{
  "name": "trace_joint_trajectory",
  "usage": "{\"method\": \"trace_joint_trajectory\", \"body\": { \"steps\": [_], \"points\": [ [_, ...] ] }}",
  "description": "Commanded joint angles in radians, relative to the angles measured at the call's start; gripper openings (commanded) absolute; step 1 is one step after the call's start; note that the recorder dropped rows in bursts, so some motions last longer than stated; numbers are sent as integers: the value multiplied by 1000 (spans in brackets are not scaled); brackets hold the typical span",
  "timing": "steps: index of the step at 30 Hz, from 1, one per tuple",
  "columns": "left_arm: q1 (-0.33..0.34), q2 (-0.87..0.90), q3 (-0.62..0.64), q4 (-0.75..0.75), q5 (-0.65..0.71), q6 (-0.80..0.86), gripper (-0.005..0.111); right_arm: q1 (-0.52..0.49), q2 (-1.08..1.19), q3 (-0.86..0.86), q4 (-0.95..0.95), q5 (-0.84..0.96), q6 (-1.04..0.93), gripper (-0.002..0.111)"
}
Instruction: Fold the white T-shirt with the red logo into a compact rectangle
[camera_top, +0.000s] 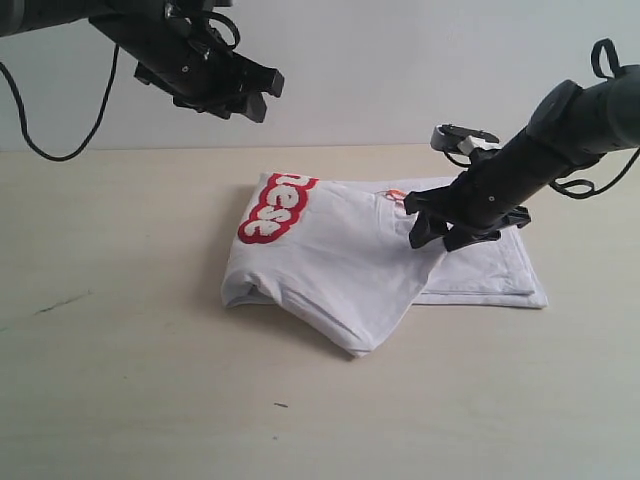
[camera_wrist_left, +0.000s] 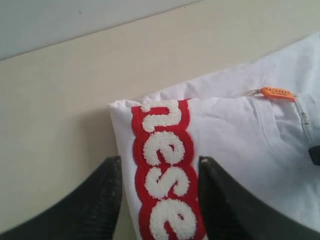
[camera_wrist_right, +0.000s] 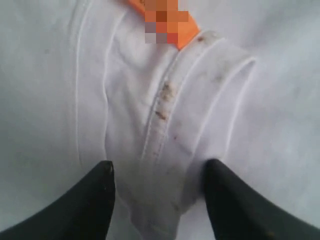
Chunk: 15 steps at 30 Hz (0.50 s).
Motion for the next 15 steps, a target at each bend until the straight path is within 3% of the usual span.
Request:
{"method": "trace_joint_trajectory", "body": {
  "steps": [1,8,15],
  "points": [
    [2,10,-3,12,10,4,47,5,13,-7,-3,-3,-6,47],
    [2,29,-3,17,8,4,47,17,-8,-83,-3,62,-26,1],
    [2,40,-3,20,6,21,47,24,-44,-157,-65,102,-35,0]
  ]
}}
